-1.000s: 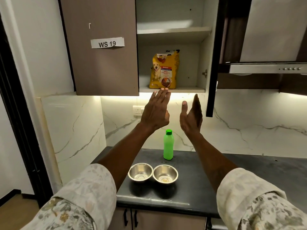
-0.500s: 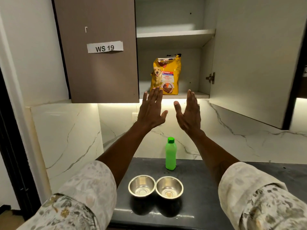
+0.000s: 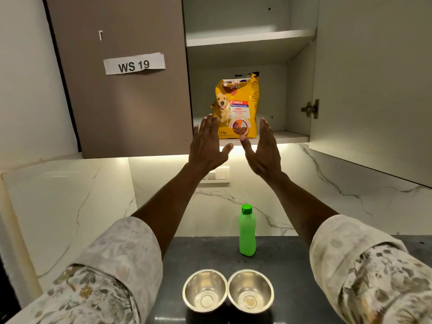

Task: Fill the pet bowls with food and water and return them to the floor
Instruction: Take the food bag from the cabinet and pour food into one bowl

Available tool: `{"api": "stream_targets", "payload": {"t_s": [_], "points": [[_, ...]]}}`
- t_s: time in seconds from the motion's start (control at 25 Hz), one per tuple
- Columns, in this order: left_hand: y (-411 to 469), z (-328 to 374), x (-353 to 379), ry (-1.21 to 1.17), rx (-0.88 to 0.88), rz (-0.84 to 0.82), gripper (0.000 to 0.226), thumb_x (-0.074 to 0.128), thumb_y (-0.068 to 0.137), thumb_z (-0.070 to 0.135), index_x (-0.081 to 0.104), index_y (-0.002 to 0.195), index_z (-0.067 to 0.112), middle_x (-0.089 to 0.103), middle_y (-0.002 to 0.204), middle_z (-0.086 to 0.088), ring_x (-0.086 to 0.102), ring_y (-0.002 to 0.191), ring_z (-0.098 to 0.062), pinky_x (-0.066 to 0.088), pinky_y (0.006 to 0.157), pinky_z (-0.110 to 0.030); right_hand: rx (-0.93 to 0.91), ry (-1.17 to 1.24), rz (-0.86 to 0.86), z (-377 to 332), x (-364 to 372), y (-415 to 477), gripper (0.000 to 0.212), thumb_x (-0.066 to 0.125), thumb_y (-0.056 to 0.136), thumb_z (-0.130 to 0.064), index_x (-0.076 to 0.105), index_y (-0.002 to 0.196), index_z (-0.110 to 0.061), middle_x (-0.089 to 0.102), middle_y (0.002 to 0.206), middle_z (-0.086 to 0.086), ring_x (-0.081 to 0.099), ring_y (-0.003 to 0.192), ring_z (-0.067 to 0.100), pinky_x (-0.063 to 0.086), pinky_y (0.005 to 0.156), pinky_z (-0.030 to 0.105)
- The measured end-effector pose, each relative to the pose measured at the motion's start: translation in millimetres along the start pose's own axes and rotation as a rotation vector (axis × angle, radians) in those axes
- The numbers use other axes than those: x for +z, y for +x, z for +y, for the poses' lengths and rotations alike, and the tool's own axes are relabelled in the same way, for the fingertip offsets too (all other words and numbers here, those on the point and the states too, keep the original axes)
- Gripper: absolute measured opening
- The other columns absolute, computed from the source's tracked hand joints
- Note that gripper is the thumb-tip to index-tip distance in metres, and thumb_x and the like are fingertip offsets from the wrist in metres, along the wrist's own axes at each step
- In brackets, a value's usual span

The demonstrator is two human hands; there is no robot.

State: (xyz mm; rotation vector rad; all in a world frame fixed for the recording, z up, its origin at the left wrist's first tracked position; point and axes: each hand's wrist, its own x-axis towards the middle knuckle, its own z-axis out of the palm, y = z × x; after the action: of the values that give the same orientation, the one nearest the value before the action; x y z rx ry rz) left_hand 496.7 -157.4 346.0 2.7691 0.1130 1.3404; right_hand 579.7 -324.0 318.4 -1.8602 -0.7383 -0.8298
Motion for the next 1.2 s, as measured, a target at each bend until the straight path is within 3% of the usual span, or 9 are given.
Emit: {"api": "stream_targets", "payload": {"t_s": [0.24, 0.4, 0.48, 0.6, 0.68, 0.8, 0.88, 1.04, 1.2], "points": [[63, -16, 42, -0.118, -0.088, -0.032, 0.098, 0.059, 0.099, 0.058, 0.010, 0.167, 0.007, 0.011, 0.175, -0.015, 0.008, 0.163, -0.034, 0.010, 0.130, -0.050, -0.069, 0.045, 0.003, 34, 30, 75, 0.081, 0.046, 0.099, -0.067, 0.025, 0.161, -0.019, 0.043, 0.161, 0.009, 0.042, 0.148, 0.031, 0.039, 0.119, 0.055], [108, -19, 65, -0.362, -0.269, 0.081, 0.105, 0.053, 0.083, 0.086, 0.031, 0.156, 0.014, 0.044, 0.159, -0.013, 0.048, 0.144, -0.037, 0.045, 0.114, -0.059, -0.119, 0.046, -0.024, 60, 45, 124, 0.088, 0.041, 0.096, -0.076, 0.019, 0.162, -0.020, 0.047, 0.158, 0.005, 0.055, 0.137, 0.030, 0.053, 0.106, 0.053], [122, -17, 68, -0.526, -0.360, 0.088, 0.096, 0.064, 0.091, 0.069, 0.027, 0.158, 0.010, 0.047, 0.158, -0.013, 0.053, 0.140, -0.036, 0.048, 0.113, -0.051, -0.106, 0.063, -0.046, 69, 49, 143, 0.091, 0.046, 0.094, -0.076, 0.018, 0.161, -0.021, 0.050, 0.156, 0.004, 0.060, 0.132, 0.030, 0.054, 0.104, 0.053], [143, -40, 79, -0.772, -0.565, -0.073, 0.122, 0.064, 0.083, 0.080, 0.003, 0.167, 0.016, 0.048, 0.161, -0.011, 0.058, 0.137, -0.036, 0.050, 0.111, -0.048, -0.018, 0.155, -0.111, 80, 55, 161, 0.097, 0.063, 0.086, -0.075, 0.022, 0.156, -0.021, 0.061, 0.145, 0.001, 0.067, 0.120, 0.028, 0.056, 0.101, 0.050], [156, -66, 94, -0.908, -0.628, -0.164, 0.145, 0.070, 0.056, 0.096, 0.015, 0.167, 0.020, 0.062, 0.149, -0.010, 0.071, 0.120, -0.033, 0.056, 0.104, -0.050, 0.094, 0.216, -0.193, 85, 57, 173, 0.100, 0.074, 0.079, -0.071, 0.027, 0.152, -0.020, 0.064, 0.139, 0.000, 0.067, 0.117, 0.025, 0.054, 0.101, 0.045], [158, -72, 96, -1.067, -0.569, -0.330, 0.087, 0.078, 0.081, 0.066, 0.052, 0.147, 0.016, 0.076, 0.128, -0.009, 0.077, 0.108, -0.030, 0.061, 0.098, -0.046, 0.224, 0.341, -0.376, 91, 60, 188, 0.111, 0.089, 0.066, -0.063, 0.031, 0.150, -0.020, 0.064, 0.134, -0.003, 0.067, 0.115, 0.020, 0.057, 0.097, 0.039], [159, -69, 92, -1.163, -0.510, -0.389, 0.059, 0.077, 0.092, 0.046, 0.059, 0.140, 0.018, 0.077, 0.127, -0.009, 0.075, 0.113, -0.032, 0.058, 0.102, -0.048, 0.277, 0.386, -0.462, 94, 64, 194, 0.107, 0.095, 0.062, -0.053, 0.036, 0.145, -0.020, 0.067, 0.129, -0.003, 0.069, 0.108, 0.018, 0.060, 0.087, 0.033], [148, -67, 85, -1.261, -0.487, -0.414, 0.070, 0.089, 0.073, 0.041, 0.064, 0.133, 0.015, 0.079, 0.119, -0.010, 0.078, 0.107, -0.031, 0.064, 0.091, -0.043, 0.262, 0.466, -0.522, 92, 59, 192, 0.076, 0.095, 0.067, -0.043, 0.062, 0.133, -0.024, 0.076, 0.122, 0.001, 0.074, 0.105, 0.023, 0.062, 0.092, 0.042], [130, -58, 66, -1.241, -0.415, -0.384, 0.078, 0.091, 0.059, 0.047, 0.070, 0.128, 0.017, 0.080, 0.117, -0.011, 0.078, 0.105, -0.032, 0.063, 0.093, -0.046, 0.238, 0.518, -0.536, 77, 29, 164, 0.057, 0.090, 0.060, -0.048, 0.073, 0.110, -0.027, 0.080, 0.109, 0.004, 0.075, 0.091, 0.023, 0.061, 0.078, 0.033]]}}
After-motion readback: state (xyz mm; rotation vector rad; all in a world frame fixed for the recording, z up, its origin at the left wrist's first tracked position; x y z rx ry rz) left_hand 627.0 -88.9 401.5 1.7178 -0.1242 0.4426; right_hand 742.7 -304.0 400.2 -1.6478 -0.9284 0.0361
